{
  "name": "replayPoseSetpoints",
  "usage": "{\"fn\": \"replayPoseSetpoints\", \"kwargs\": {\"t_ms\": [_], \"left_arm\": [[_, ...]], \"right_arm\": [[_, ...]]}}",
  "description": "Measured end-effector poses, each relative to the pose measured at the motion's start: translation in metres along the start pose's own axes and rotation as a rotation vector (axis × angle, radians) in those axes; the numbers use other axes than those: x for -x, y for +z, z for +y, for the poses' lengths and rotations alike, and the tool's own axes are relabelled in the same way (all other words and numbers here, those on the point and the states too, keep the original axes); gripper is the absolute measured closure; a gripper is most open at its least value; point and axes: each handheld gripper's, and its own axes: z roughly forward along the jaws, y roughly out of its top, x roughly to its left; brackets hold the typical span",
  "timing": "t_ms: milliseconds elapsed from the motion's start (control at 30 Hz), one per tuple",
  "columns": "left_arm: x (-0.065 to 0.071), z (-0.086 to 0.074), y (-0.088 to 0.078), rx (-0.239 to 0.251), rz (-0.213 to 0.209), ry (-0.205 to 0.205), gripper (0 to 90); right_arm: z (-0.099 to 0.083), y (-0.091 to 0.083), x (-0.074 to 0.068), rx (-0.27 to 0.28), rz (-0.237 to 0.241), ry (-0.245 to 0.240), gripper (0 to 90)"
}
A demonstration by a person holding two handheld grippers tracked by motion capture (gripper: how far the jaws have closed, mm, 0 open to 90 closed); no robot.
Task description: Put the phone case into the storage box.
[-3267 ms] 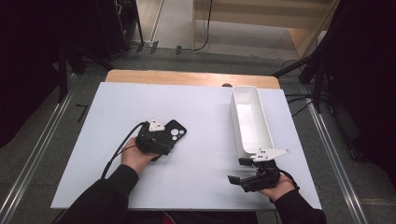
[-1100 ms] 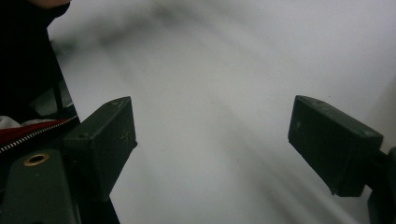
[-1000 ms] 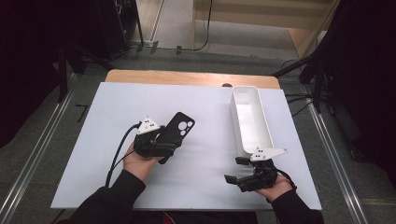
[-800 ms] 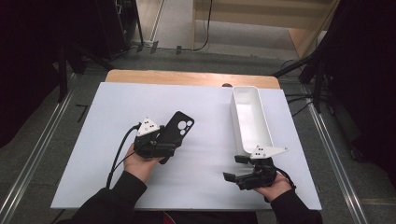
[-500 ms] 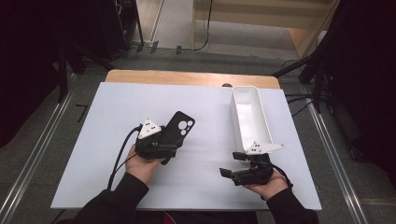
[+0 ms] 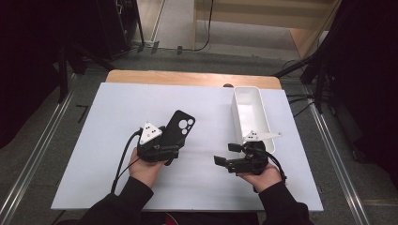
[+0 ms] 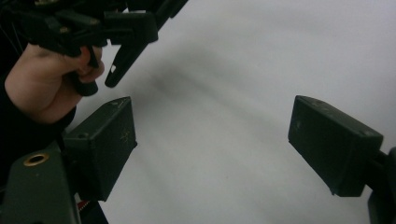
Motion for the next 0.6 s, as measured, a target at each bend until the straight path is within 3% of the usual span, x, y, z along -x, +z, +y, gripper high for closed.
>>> {"fn": "replayPoseSetpoints", "kwargs": {"t_ms": [600], "left_arm": [[0.003, 0.0, 0.008, 0.034, -0.011, -0.004, 13.4]], "right_arm": [[0.031, 0.014, -0.004, 0.04, -0.004, -0.014, 13.5]]}}
